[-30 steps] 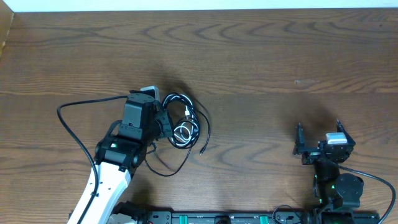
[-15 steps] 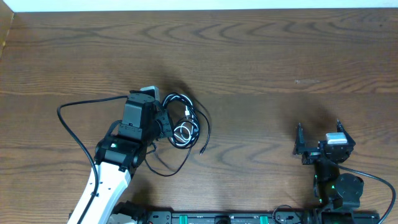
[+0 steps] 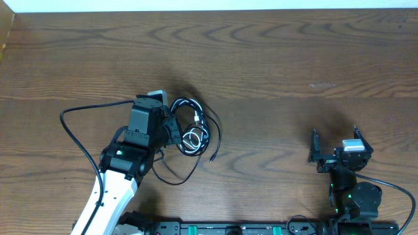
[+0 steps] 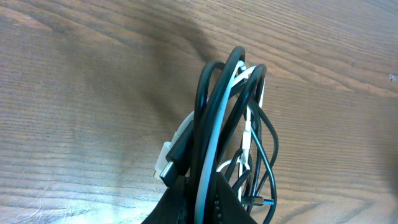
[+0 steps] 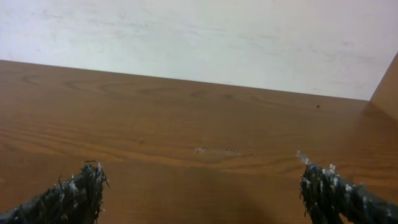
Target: Untangle cables
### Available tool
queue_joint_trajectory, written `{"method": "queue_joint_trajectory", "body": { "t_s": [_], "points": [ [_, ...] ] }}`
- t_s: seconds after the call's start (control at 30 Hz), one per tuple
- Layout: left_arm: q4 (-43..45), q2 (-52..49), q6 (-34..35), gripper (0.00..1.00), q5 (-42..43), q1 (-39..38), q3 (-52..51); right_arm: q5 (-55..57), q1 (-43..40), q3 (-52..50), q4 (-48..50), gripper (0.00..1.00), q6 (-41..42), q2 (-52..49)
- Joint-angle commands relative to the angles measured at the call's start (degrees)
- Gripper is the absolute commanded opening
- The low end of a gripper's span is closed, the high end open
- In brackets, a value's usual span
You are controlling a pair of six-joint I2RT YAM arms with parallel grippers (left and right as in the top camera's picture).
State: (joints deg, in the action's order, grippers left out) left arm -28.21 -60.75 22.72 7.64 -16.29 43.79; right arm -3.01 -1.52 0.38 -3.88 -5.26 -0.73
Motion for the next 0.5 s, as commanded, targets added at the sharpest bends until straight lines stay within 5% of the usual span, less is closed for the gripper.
{"method": "queue_joint_trajectory", "body": {
  "t_s": [0.0, 0.47],
  "points": [
    [0.42, 0.70, 0.50, 0.07, 0.74, 0.09, 1.73, -0.35, 0.44, -0.07, -0.20, 0.99, -0.59, 0.09],
    [1.29, 0.74, 0.52, 0.07, 0.76, 0.09, 1.73, -0.35, 0.44, -0.07, -0.20, 0.99, -0.59, 0.09]
  ]
}}
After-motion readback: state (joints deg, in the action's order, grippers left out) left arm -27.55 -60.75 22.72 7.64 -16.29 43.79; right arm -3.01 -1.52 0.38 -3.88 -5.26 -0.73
